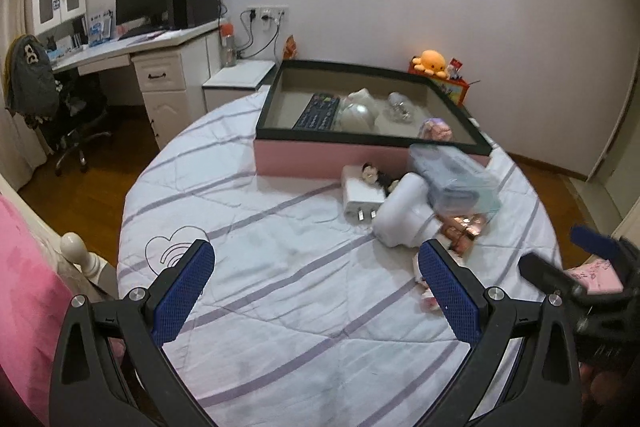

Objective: Organize rigid objects
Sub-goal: 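Move both tools back toward the hair dryer and Hello Kitty figure, then grasp the white hair dryer with the left tool while the right grasps the Hello Kitty figure, then carry the hair dryer and Hello Kitty figure into the box and open both tools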

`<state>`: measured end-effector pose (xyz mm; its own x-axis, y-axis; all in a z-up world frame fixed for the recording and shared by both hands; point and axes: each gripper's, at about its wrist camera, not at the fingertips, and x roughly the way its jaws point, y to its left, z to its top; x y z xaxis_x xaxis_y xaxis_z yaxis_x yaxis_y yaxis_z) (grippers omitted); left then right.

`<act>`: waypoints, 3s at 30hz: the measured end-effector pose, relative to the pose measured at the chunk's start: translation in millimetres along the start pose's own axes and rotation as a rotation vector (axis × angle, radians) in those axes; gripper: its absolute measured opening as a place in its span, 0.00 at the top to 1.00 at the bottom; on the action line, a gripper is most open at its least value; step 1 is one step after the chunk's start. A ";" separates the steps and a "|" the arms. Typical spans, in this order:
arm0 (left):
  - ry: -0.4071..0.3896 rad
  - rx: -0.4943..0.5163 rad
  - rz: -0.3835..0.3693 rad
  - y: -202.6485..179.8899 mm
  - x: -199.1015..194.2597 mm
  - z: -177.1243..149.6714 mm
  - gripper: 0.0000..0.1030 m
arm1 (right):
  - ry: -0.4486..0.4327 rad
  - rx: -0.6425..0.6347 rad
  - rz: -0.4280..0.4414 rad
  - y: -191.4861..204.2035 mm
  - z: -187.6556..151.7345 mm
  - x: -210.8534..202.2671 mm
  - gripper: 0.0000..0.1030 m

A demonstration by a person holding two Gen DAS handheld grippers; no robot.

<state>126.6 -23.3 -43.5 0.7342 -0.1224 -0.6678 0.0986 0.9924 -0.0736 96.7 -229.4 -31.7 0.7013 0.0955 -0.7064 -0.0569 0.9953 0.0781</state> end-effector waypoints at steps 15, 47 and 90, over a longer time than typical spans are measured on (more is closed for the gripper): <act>0.054 -0.001 0.067 19.5 34.1 -5.0 0.00 | 0.145 -0.005 0.064 38.7 -16.3 77.7 0.32; 0.160 0.089 -0.156 -59.1 109.1 5.3 0.22 | 0.108 -0.033 0.137 15.4 -17.3 68.7 0.57; -0.069 0.067 -0.153 -0.9 12.2 66.3 0.36 | -0.143 -0.058 0.237 23.3 69.3 1.5 0.57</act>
<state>180.0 -26.5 -2.5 0.7512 -0.2751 -0.6000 0.2559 0.9593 -0.1195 145.7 -207.1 17.8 0.7564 0.3263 -0.5669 -0.2687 0.9452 0.1855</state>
